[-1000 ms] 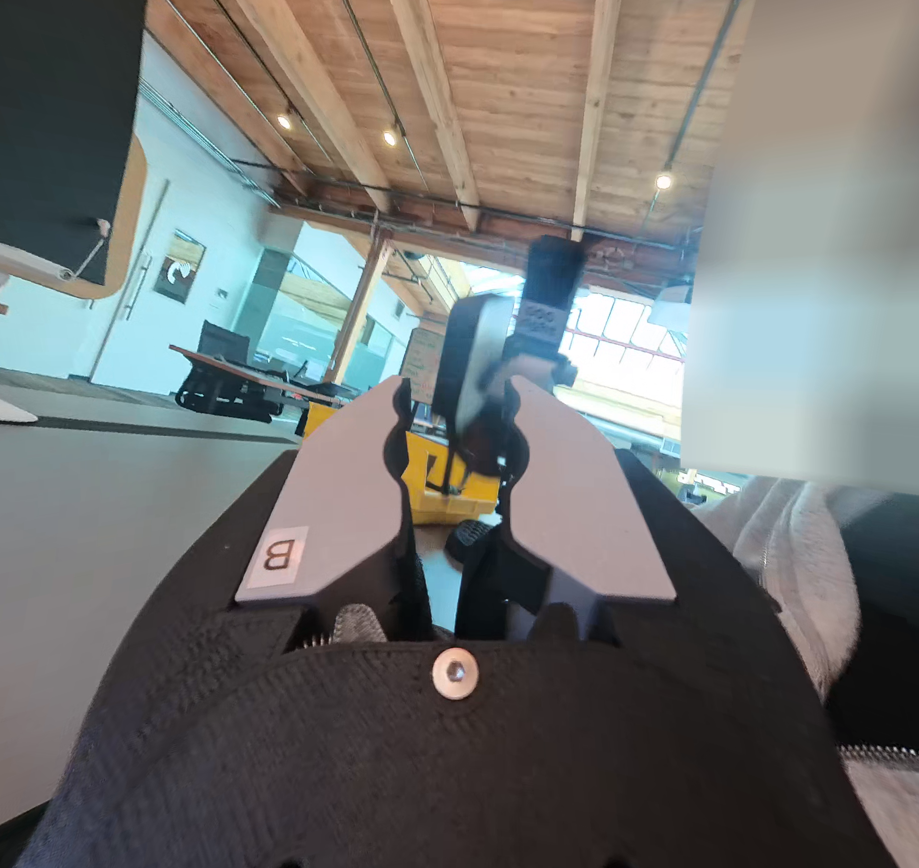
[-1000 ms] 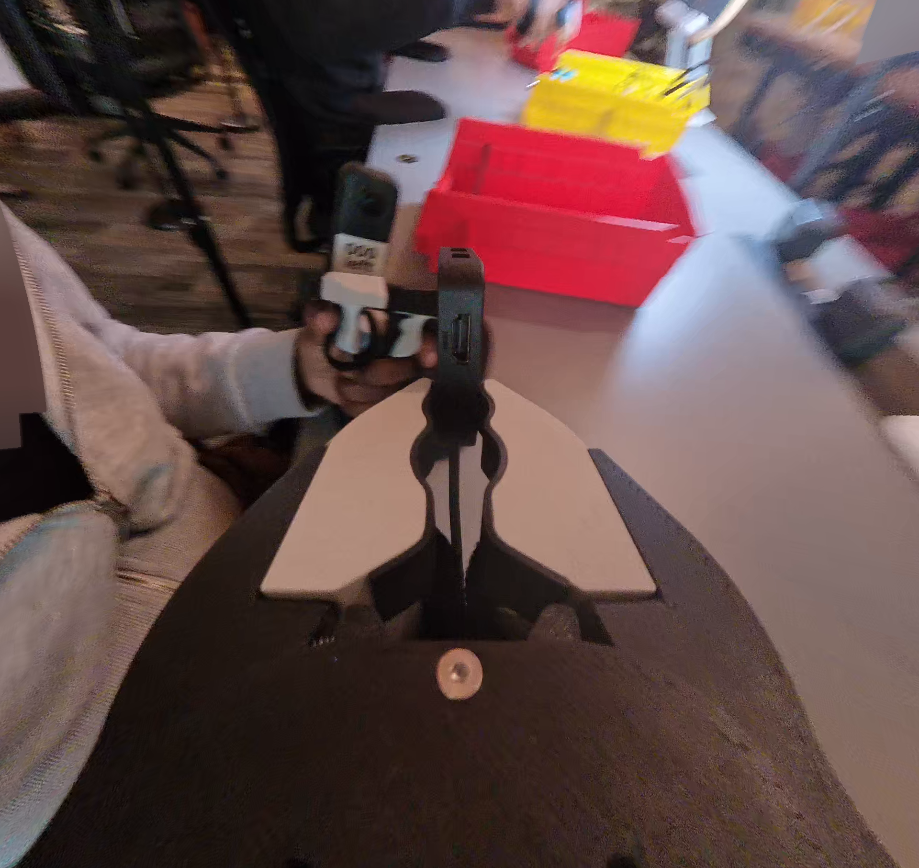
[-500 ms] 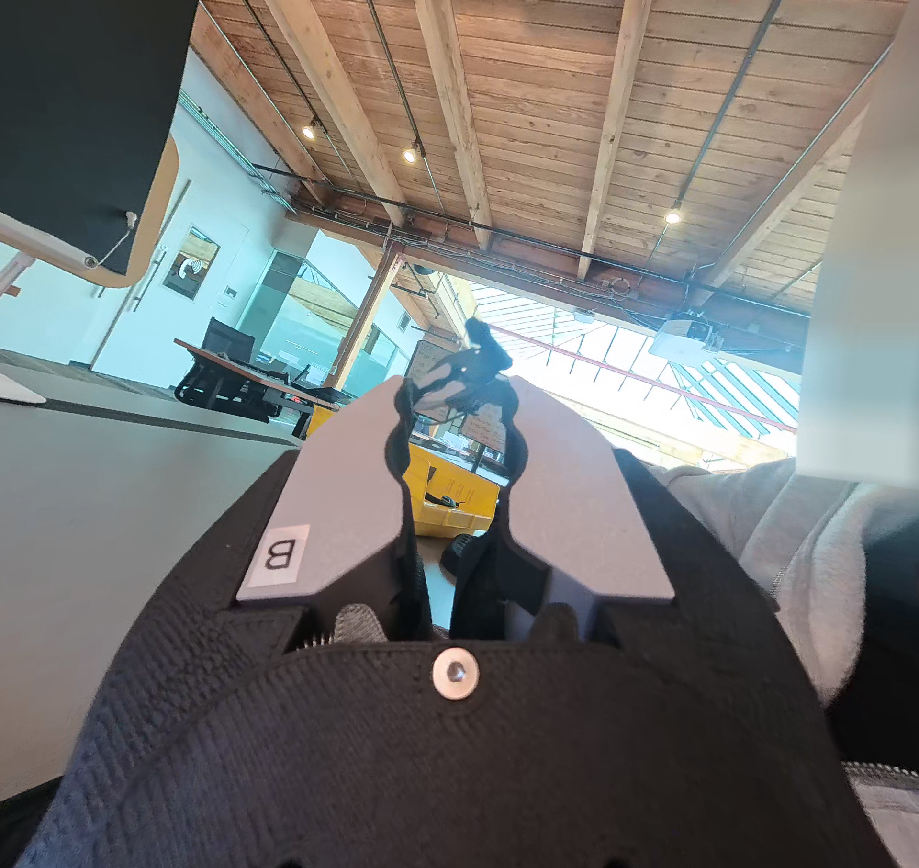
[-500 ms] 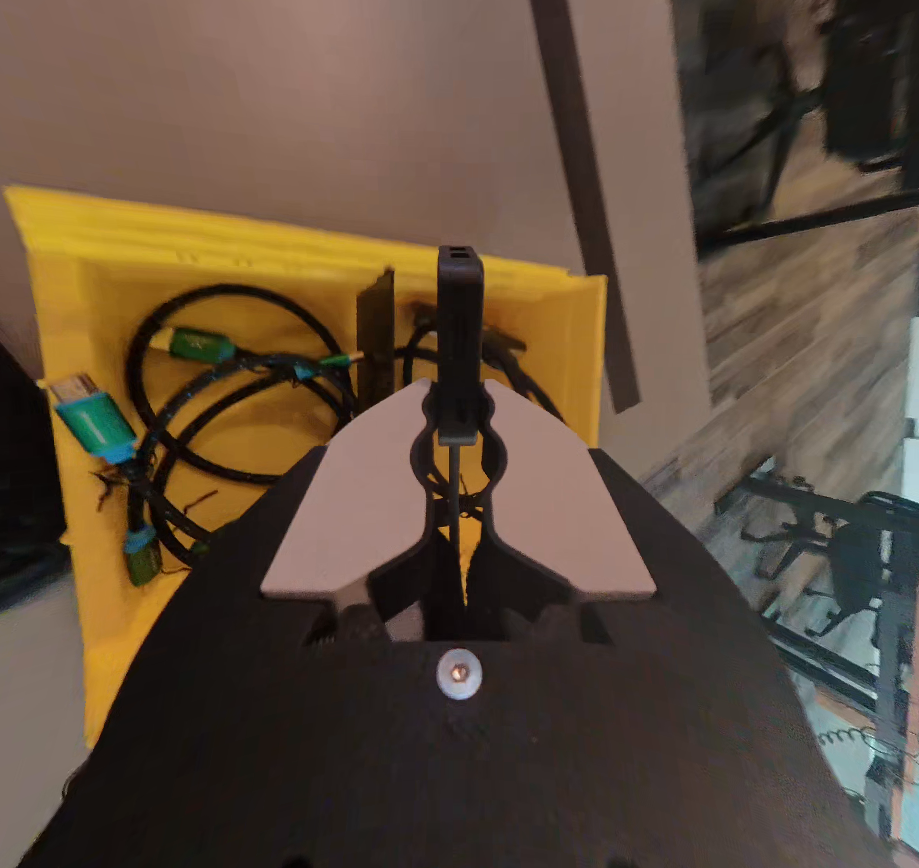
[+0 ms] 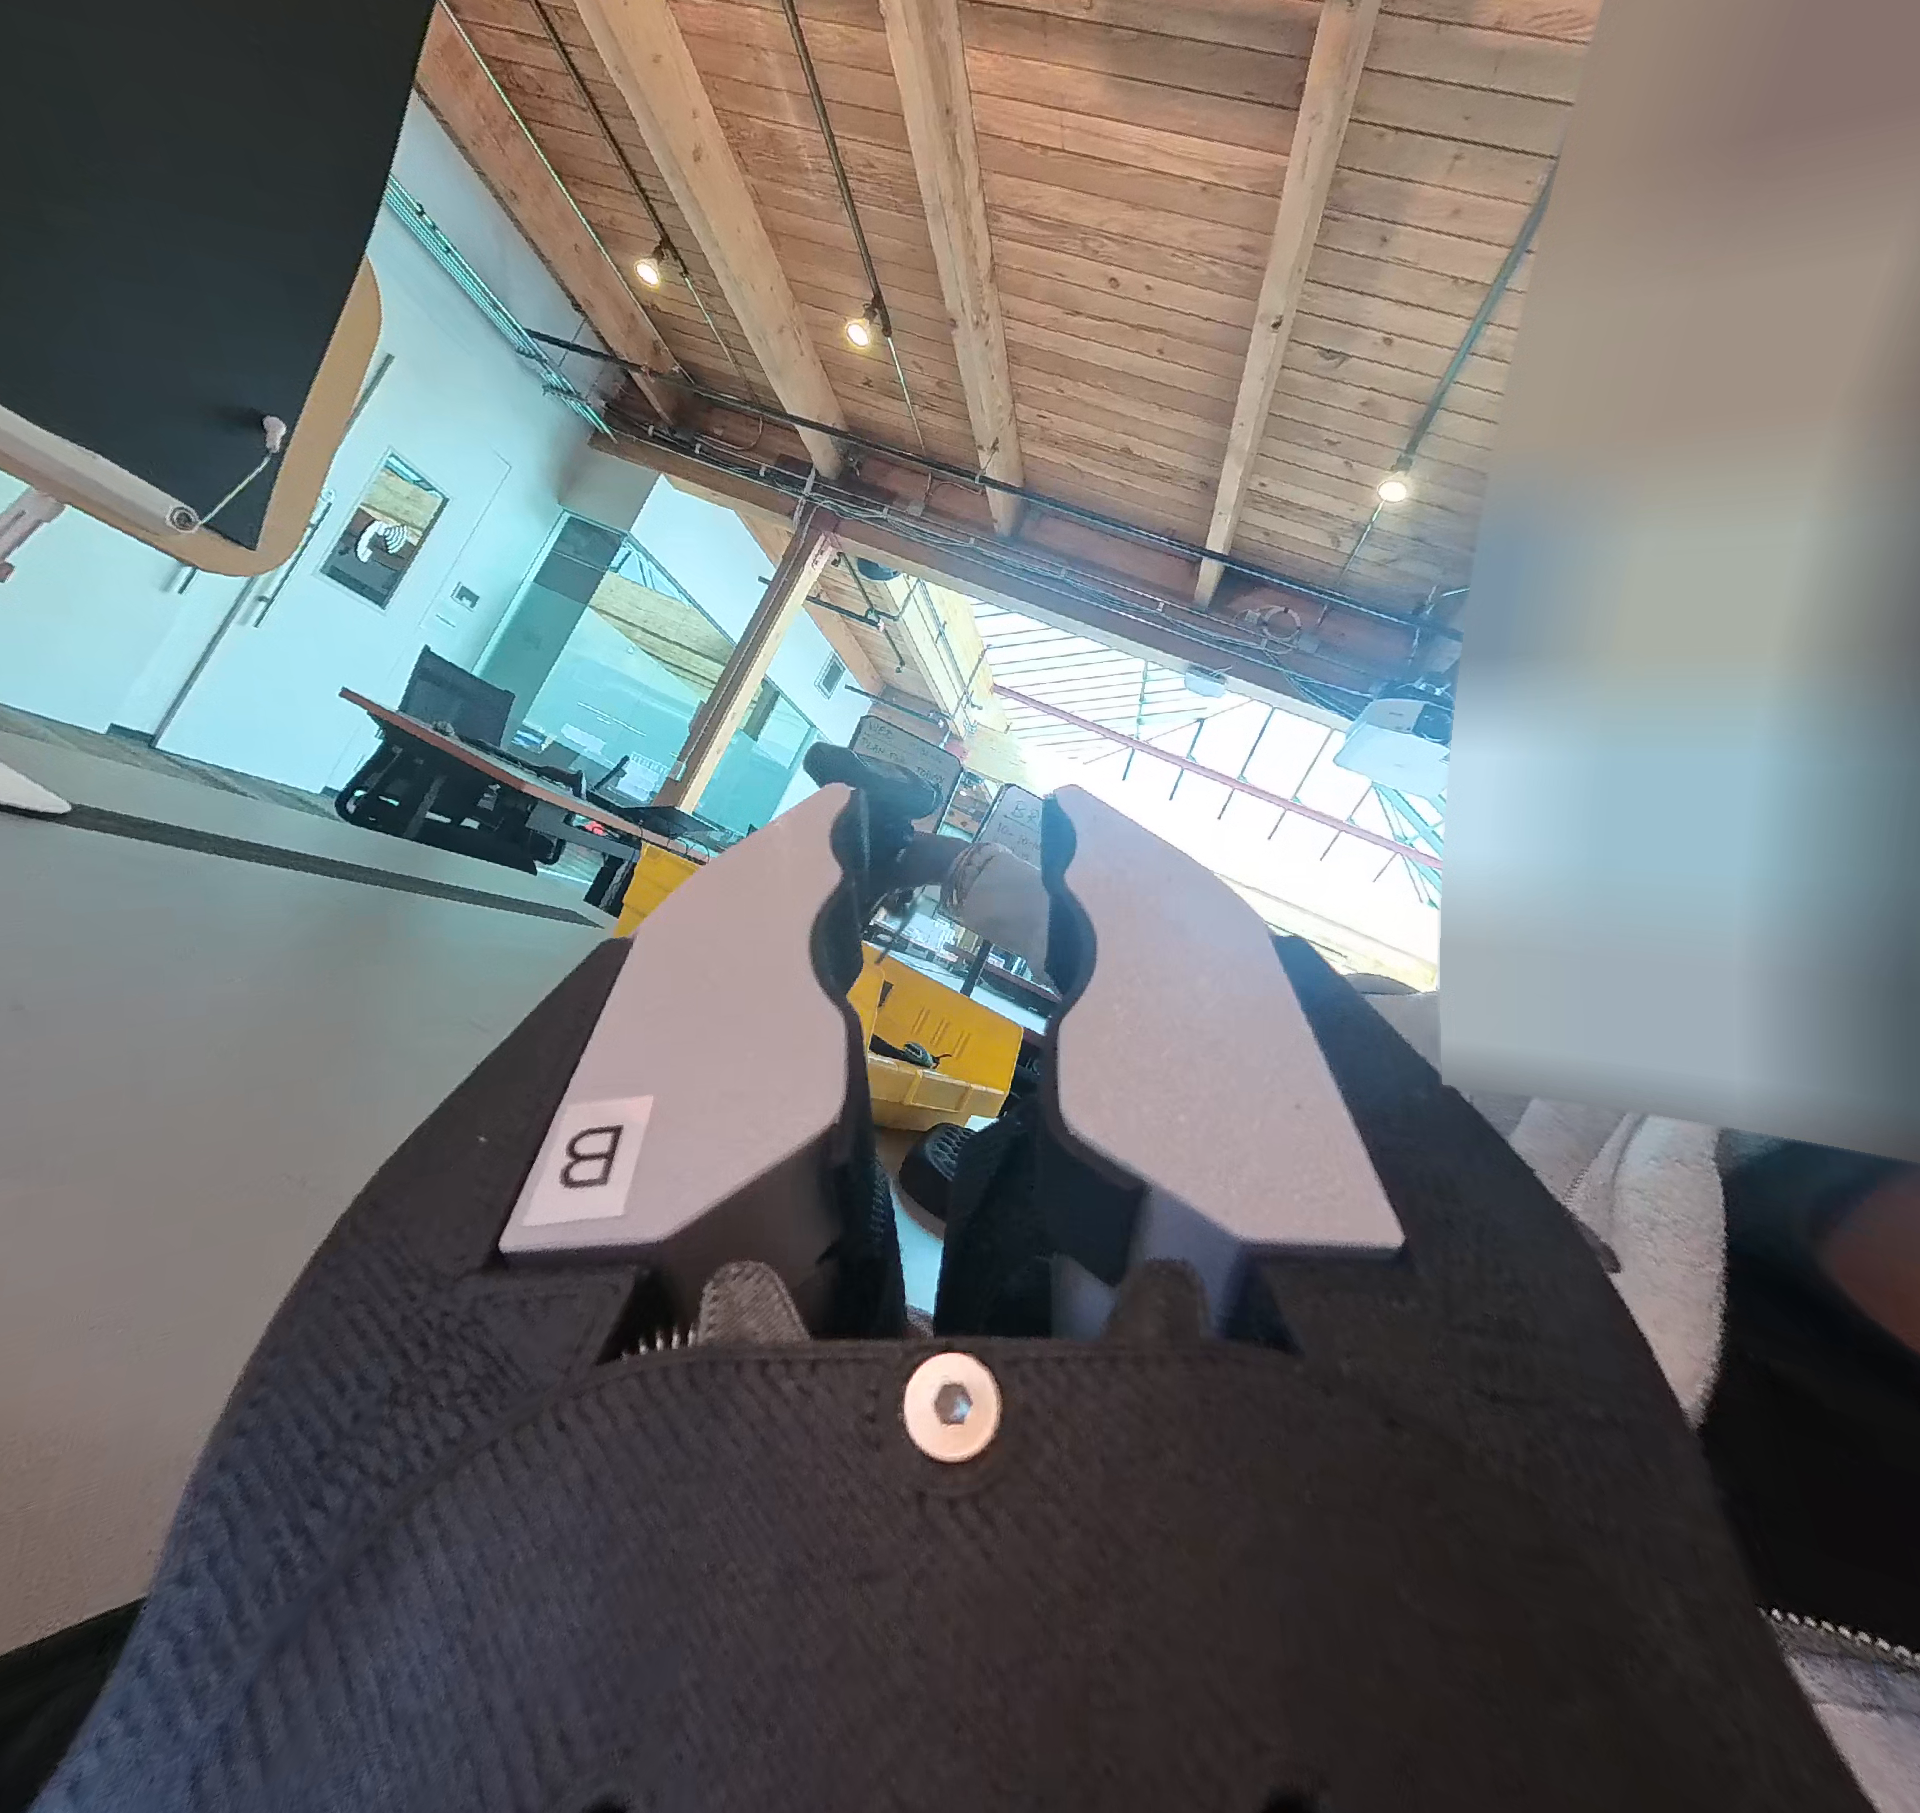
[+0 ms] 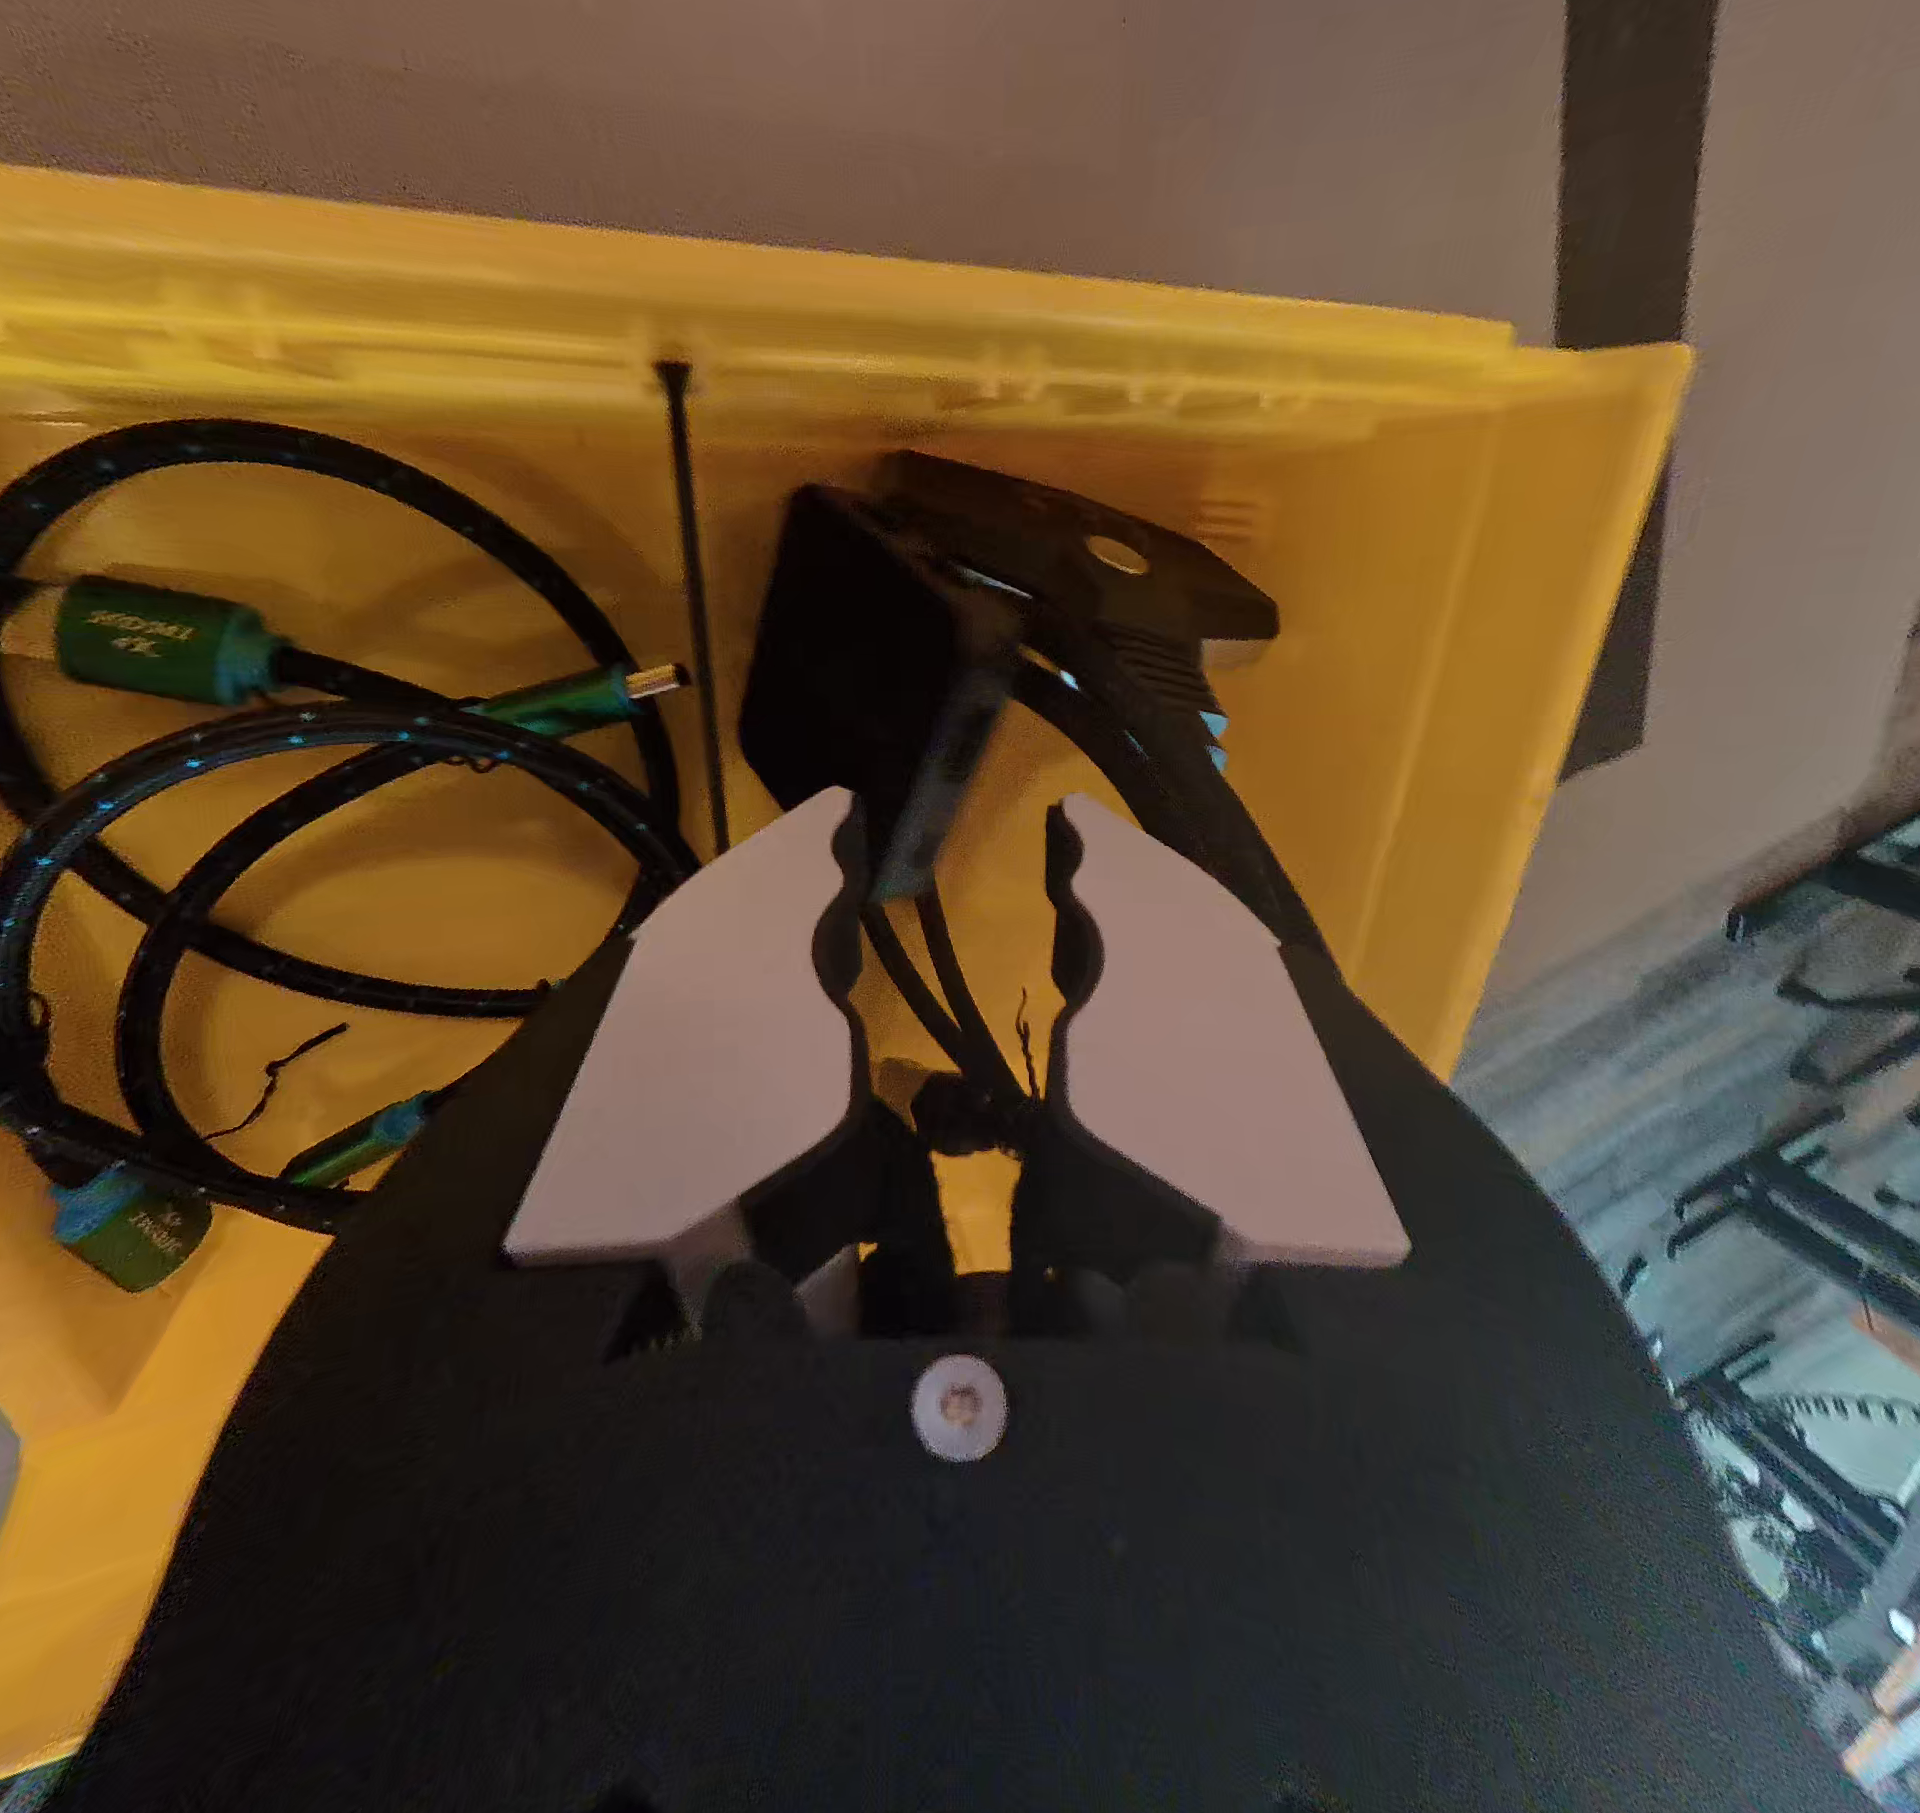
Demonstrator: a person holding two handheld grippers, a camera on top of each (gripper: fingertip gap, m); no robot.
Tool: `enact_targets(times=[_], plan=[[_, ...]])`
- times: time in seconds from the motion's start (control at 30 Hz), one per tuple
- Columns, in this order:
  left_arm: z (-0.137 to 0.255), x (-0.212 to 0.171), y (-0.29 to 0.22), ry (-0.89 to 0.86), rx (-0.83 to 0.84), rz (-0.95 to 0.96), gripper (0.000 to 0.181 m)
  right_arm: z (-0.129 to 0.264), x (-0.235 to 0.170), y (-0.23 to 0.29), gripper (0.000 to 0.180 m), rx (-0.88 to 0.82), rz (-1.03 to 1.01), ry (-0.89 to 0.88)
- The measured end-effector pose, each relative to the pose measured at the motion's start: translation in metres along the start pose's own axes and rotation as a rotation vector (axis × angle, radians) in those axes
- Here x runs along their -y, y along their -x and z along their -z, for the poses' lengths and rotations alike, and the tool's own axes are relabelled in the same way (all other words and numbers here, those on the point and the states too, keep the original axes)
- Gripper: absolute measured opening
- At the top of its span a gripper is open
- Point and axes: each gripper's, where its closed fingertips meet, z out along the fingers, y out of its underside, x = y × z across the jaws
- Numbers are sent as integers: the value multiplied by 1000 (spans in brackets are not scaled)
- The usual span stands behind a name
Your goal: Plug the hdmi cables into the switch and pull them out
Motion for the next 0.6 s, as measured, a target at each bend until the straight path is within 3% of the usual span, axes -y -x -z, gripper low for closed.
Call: enact_targets(times=[0.1,0.23,0.3,0.4,0.47,0.53,0.6], plan=[[1,1,0,-5,-3,2,30,12,-2,-10,32,-76,-13,6],[1,2,-1,-12,-6,-3,30,59,16,-29,33,-274,-43,-189],[2,2,-1,-16,-5,-5,29,90,13,-39,33,-400,-139,-273],[2,2,-1,-18,-4,-7,29,119,-25,-41,33,-505,-380,-257],[1,2,-1,-15,-3,-9,29,121,-71,-28,35,-488,-675,-151],[1,2,-1,-14,0,-15,29,108,-114,9,61,-347,-968,4],[1,1,-2,-14,2,-21,29,88,-127,51,77,-172,-1045,65]])
